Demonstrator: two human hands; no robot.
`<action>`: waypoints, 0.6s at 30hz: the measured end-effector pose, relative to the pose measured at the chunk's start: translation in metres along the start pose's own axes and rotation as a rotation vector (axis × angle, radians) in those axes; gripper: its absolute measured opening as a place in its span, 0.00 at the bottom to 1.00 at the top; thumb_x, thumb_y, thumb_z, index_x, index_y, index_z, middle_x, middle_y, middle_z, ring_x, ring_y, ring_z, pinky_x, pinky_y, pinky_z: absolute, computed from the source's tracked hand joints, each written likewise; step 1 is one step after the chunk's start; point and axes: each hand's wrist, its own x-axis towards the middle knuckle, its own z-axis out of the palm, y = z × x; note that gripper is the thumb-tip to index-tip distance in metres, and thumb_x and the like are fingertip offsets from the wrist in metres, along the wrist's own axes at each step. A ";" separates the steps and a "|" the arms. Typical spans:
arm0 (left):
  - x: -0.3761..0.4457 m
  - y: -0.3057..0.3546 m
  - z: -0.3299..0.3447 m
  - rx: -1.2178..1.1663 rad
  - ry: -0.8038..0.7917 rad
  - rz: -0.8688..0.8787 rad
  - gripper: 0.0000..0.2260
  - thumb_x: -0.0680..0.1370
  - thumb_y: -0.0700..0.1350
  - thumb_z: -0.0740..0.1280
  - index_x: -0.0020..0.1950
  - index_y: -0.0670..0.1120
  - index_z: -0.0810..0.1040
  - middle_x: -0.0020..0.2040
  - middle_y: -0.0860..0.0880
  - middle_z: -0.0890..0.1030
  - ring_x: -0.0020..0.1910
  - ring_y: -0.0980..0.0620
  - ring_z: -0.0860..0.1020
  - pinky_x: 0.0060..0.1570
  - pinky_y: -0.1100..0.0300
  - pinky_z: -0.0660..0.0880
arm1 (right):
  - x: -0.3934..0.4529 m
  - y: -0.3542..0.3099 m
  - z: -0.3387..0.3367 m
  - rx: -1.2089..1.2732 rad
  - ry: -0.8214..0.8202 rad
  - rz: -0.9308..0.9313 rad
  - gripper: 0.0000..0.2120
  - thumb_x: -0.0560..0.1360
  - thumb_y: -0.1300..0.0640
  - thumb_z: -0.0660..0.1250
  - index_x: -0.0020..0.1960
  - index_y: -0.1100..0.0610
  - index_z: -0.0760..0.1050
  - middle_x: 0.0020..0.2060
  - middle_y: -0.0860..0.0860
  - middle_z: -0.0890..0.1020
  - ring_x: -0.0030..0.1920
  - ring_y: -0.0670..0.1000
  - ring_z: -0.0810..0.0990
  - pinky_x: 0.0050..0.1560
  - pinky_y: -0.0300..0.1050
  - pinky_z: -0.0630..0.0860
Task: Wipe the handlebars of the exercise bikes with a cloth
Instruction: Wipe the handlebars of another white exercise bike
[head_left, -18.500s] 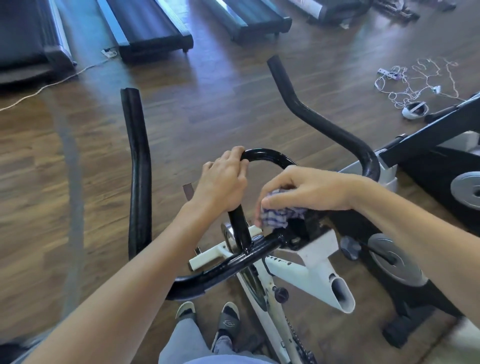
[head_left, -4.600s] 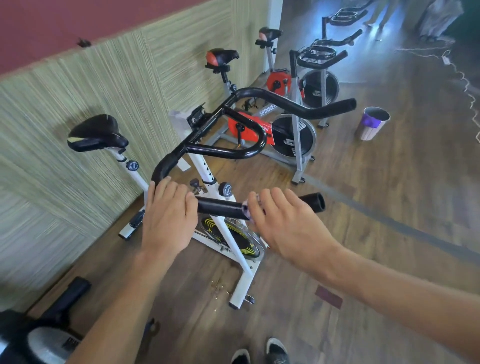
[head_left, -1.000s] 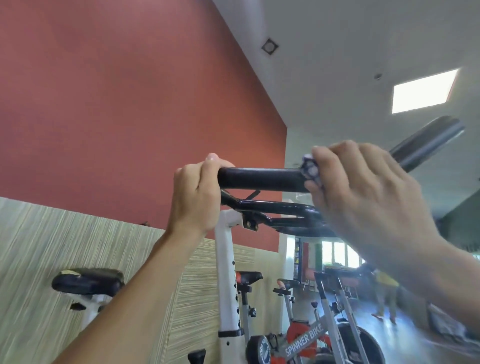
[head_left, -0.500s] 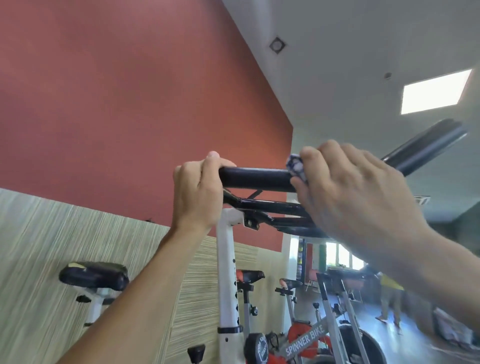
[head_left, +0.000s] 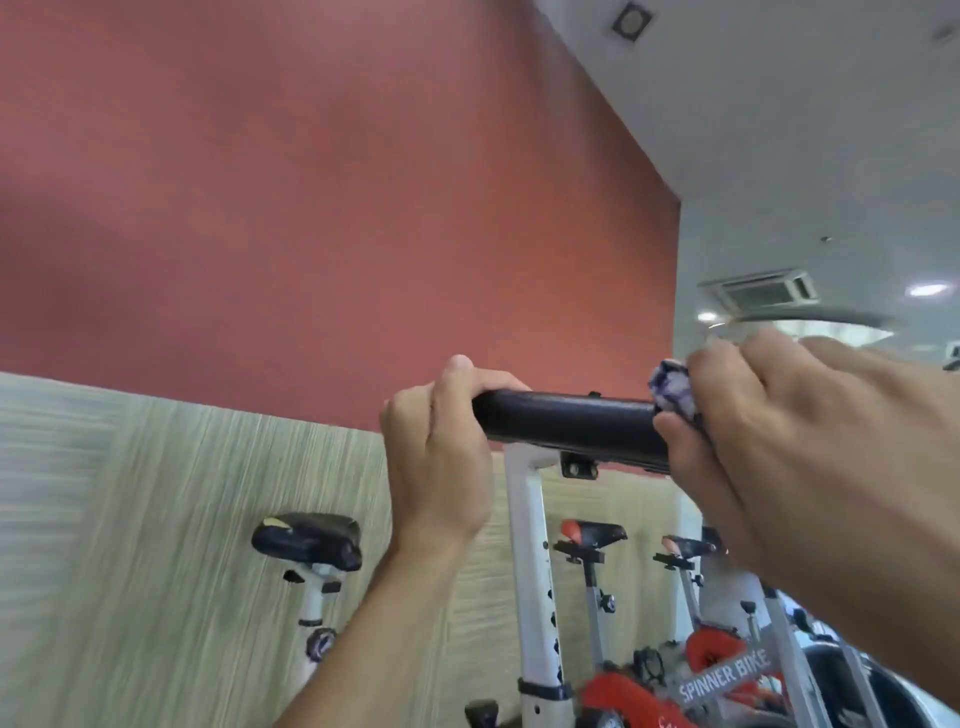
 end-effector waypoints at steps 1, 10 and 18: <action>0.000 0.002 0.002 0.012 0.018 -0.028 0.24 0.81 0.46 0.53 0.34 0.48 0.86 0.34 0.51 0.85 0.40 0.54 0.82 0.44 0.69 0.72 | 0.002 -0.005 0.004 0.045 -0.041 0.047 0.17 0.81 0.51 0.56 0.39 0.61 0.69 0.30 0.57 0.68 0.28 0.57 0.70 0.31 0.49 0.67; 0.028 0.039 -0.007 -0.008 0.091 -0.484 0.25 0.78 0.39 0.50 0.37 0.36 0.86 0.39 0.36 0.85 0.48 0.35 0.83 0.57 0.50 0.77 | 0.044 -0.042 0.002 0.321 -0.504 0.269 0.19 0.74 0.52 0.67 0.53 0.68 0.82 0.39 0.60 0.80 0.34 0.59 0.77 0.40 0.53 0.75; 0.071 0.070 -0.021 0.329 0.340 -1.113 0.27 0.86 0.45 0.51 0.41 0.42 0.87 0.45 0.42 0.87 0.52 0.45 0.85 0.63 0.49 0.75 | 0.111 -0.062 0.031 0.801 -1.129 0.232 0.27 0.80 0.49 0.59 0.70 0.69 0.72 0.66 0.67 0.77 0.68 0.64 0.76 0.69 0.59 0.73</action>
